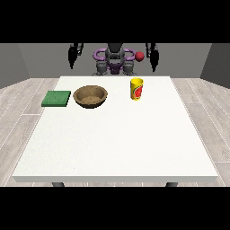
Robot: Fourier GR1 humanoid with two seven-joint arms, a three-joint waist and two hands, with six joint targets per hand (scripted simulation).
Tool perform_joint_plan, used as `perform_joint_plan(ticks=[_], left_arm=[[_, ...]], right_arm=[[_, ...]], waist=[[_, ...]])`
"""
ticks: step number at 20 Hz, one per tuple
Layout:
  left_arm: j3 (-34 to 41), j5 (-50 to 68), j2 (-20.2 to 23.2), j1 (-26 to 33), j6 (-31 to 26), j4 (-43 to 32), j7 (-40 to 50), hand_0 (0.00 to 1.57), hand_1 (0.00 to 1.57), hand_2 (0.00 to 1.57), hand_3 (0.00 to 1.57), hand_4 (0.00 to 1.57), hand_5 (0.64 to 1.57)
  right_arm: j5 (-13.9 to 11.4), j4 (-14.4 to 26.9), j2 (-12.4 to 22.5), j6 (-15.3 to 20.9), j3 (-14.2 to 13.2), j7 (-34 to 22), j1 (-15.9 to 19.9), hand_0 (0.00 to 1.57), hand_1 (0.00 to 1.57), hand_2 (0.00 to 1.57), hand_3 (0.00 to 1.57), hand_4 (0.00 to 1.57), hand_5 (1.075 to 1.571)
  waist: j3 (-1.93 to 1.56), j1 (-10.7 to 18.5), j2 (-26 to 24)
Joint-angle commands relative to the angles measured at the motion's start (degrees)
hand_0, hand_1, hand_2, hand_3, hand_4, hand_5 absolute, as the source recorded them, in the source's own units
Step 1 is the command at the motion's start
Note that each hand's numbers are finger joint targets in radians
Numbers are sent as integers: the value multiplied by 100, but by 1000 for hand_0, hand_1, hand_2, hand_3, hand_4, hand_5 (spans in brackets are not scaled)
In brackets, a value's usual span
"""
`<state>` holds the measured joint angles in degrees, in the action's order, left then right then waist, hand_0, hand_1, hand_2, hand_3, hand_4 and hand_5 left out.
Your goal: Pick the cup and pour the ball into the bowl, then pick the bowl and place it on the pad
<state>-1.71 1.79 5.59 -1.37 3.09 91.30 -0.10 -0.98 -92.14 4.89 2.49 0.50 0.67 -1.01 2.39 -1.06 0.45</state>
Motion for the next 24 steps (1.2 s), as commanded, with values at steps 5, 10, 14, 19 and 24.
perform_joint_plan(ticks=[5,10,14,19,24], left_arm=[[20,52,196,-93,-34,547,547,0,0,0,0,0,1557],[754,1078,425,-472,-325,950,1208,0,0,0,0,0,1558],[1158,1229,574,-139,-667,757,499,0,0,0,0,0,1547],[1292,1041,494,-601,-740,91,-487,0,0,0,0,0,1541],[1043,629,218,-954,-484,-366,-1028,0,0,0,0,0,1529]], right_arm=[[47,-547,267,-80,-64,-547,34,0,0,0,0,0,1569],[1625,-482,1120,-1287,-1262,-701,-30,0,0,0,0,0,1569],[1685,-621,966,-1458,-1325,-337,-208,0,0,0,0,0,1570],[1540,-313,946,-1598,-1384,211,150,0,0,0,0,0,1570],[1521,190,829,-1605,-1387,482,519,0,0,0,0,0,1570]], waist=[[-183,-17,-1444],[-240,-39,-1041],[-238,-48,-624],[-238,-162,72],[-239,-177,455]])
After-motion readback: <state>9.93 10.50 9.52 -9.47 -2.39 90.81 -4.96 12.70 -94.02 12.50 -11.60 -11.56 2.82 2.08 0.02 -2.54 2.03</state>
